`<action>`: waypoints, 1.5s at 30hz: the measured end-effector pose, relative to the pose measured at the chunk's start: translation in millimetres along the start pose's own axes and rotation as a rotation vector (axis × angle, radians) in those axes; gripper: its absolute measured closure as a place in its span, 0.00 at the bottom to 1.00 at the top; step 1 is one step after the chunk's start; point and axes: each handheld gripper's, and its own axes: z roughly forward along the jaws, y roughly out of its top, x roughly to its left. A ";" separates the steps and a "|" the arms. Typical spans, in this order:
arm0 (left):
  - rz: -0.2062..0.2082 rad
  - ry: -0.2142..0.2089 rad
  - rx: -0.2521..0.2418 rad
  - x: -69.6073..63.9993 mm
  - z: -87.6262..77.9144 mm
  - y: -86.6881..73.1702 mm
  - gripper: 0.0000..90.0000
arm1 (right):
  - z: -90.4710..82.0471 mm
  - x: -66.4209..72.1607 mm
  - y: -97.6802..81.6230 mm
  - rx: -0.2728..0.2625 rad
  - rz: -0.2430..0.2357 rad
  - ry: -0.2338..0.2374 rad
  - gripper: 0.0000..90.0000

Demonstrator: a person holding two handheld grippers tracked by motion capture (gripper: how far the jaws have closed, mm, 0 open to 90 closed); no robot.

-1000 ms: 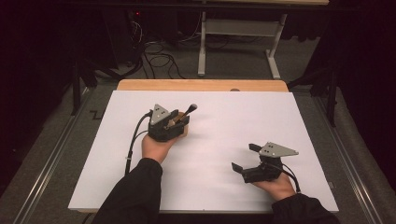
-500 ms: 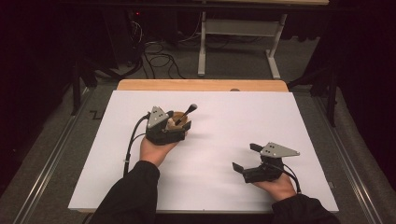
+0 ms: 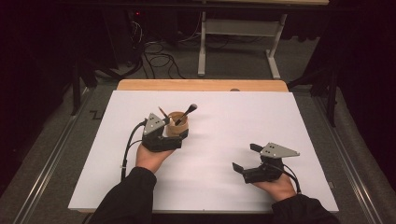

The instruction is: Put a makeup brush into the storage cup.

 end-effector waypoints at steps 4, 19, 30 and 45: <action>-0.003 -0.005 0.005 -1.0 -3.8 -3.7 0.14 | -0.5 -0.1 -0.1 -0.001 0.002 -0.004 0.00; -0.003 0.006 0.010 -5.2 -31.0 -17.0 0.00 | -3.7 0.0 0.1 -0.012 0.004 -0.009 0.00; 0.004 0.007 0.022 -1.3 -65.3 -25.8 0.00 | -8.0 -0.6 0.0 -0.026 0.015 -0.020 0.00; 0.086 0.029 0.039 -2.7 -98.6 -58.4 0.00 | -20.2 -1.4 -1.4 -0.047 0.004 -0.047 0.00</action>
